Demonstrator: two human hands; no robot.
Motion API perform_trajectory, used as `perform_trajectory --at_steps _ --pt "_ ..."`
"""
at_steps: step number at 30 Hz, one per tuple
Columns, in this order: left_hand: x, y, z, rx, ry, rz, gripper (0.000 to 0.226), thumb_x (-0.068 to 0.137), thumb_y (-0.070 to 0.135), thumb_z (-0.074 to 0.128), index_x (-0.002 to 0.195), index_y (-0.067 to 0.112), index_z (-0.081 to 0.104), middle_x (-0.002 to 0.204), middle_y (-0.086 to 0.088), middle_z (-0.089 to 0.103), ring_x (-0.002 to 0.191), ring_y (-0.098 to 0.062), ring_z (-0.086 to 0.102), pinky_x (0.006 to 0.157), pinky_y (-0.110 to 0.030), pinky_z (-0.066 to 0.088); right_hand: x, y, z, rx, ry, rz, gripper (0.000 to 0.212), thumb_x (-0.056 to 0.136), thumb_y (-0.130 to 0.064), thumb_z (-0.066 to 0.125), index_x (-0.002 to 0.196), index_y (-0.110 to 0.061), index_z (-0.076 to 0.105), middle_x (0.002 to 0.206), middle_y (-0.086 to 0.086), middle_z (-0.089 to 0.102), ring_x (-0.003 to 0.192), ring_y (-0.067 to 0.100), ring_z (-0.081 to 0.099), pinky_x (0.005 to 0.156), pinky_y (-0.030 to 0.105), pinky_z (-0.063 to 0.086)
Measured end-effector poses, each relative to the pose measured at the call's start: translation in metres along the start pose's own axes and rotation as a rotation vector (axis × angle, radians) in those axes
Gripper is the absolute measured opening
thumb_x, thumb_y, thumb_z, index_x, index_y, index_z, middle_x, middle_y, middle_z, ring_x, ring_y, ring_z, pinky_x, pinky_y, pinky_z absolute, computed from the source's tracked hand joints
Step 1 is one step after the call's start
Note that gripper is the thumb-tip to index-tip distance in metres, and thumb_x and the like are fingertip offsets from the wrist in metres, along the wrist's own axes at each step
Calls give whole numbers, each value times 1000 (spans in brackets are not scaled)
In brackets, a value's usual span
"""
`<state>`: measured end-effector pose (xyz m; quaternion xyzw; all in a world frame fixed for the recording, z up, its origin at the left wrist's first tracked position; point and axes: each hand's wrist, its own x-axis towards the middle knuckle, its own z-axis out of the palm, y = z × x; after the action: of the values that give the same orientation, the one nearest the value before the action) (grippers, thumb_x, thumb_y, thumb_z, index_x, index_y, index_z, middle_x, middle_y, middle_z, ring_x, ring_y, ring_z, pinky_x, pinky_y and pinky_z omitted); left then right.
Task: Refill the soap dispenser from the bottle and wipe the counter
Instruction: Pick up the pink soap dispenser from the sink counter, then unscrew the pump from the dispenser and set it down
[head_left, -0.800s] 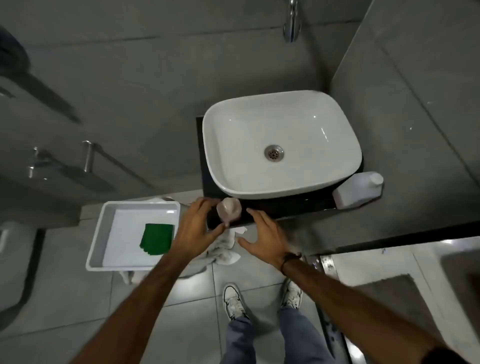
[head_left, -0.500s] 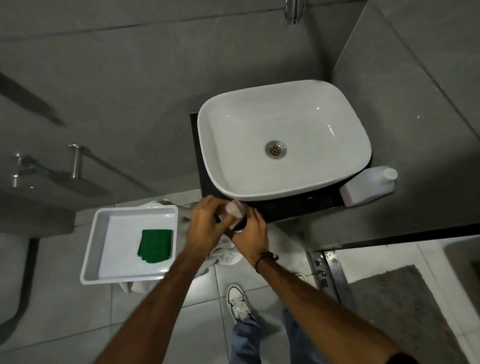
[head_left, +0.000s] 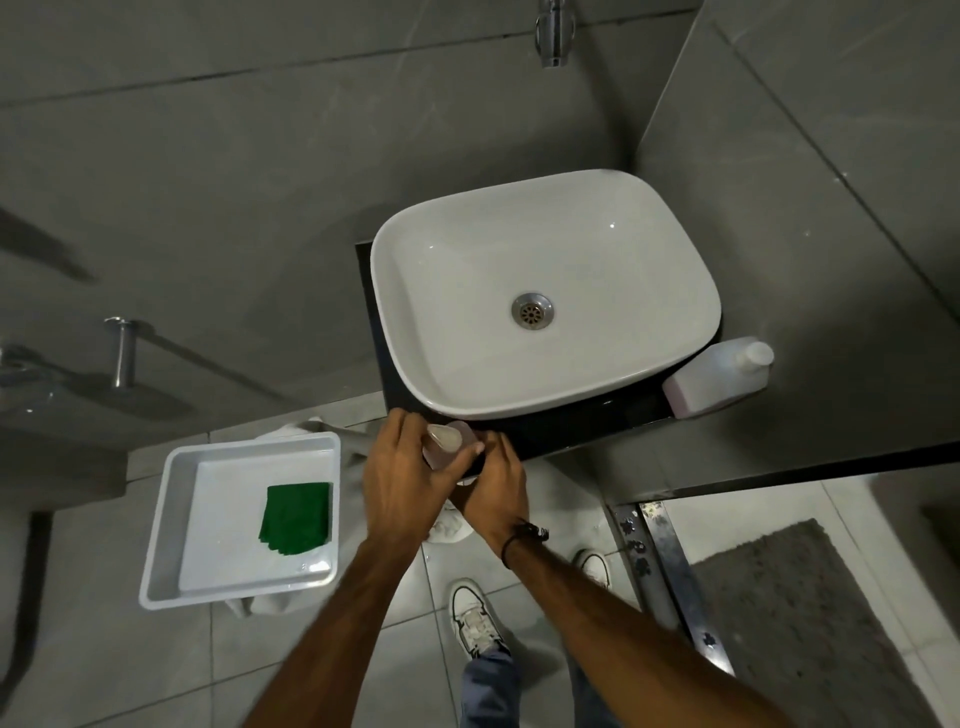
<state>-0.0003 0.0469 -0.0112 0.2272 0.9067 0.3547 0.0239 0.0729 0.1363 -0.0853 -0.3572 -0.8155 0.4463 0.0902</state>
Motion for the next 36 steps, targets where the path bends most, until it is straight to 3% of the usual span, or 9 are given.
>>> perform_trajectory --at_steps 7,12,17,20,24,27,31,33,36 --pt "-11 -1 -1 -187 -64 43 43 84 21 79 121 22 56 112 4 65 101 -13 61 84 -41 56 1 3 0 -12 -3 -41 73 65 -27 90 128 -15 55 131 3 59 120 20 59 97 39 55" --pt "-7 29 -26 -326 176 -99 46 85 19 79 124 21 54 103 7 65 87 -5 65 74 -19 54 1 -4 -7 79 25 -55 84 61 -59 82 127 -14 57 127 4 61 117 20 59 98 33 52" --pt "-20 62 -59 -660 431 -280 56 84 18 83 129 13 50 113 -8 67 99 -23 68 81 -41 59 3 -5 -15 10 -8 -55 83 51 -59 91 118 -18 62 114 5 67 108 22 61 92 36 52" --pt "-28 81 -55 -840 453 -357 64 81 11 83 132 15 45 114 -19 65 99 -26 66 89 -38 57 3 6 -38 -24 -35 -37 75 52 -51 93 112 -18 63 110 4 66 102 22 62 87 35 53" --pt "-33 110 -8 -1010 421 -603 56 84 -2 76 128 13 45 93 -7 62 79 -10 62 85 -29 55 4 51 -96 -58 -118 83 62 61 -45 93 108 -17 64 103 1 67 92 16 62 79 30 52" --pt "-31 127 46 -1126 410 -862 48 84 -2 76 120 13 48 83 -4 58 71 -11 59 89 -38 56 8 92 -151 -63 -89 262 61 62 -43 94 110 -17 66 98 -1 67 93 18 66 78 14 49" --pt "-17 123 121 -1198 450 -1145 50 78 -6 79 110 16 47 109 -14 71 89 -26 64 93 -47 56 15 136 -224 -35 11 401 55 65 -35 94 108 -17 66 98 3 70 86 17 66 63 -4 39" --pt "-9 117 151 -1168 462 -1168 52 77 -5 80 109 19 46 121 -22 69 90 -27 65 94 -57 56 21 150 -254 -51 68 397 56 63 -38 94 108 -18 67 98 2 72 89 17 68 68 2 44" --pt "0 116 180 -1068 462 -1153 47 79 -1 80 107 21 49 119 -25 69 87 -25 63 95 -56 56 31 158 -282 -23 158 383 65 60 -42 95 112 -18 63 101 2 69 93 21 68 82 31 57"
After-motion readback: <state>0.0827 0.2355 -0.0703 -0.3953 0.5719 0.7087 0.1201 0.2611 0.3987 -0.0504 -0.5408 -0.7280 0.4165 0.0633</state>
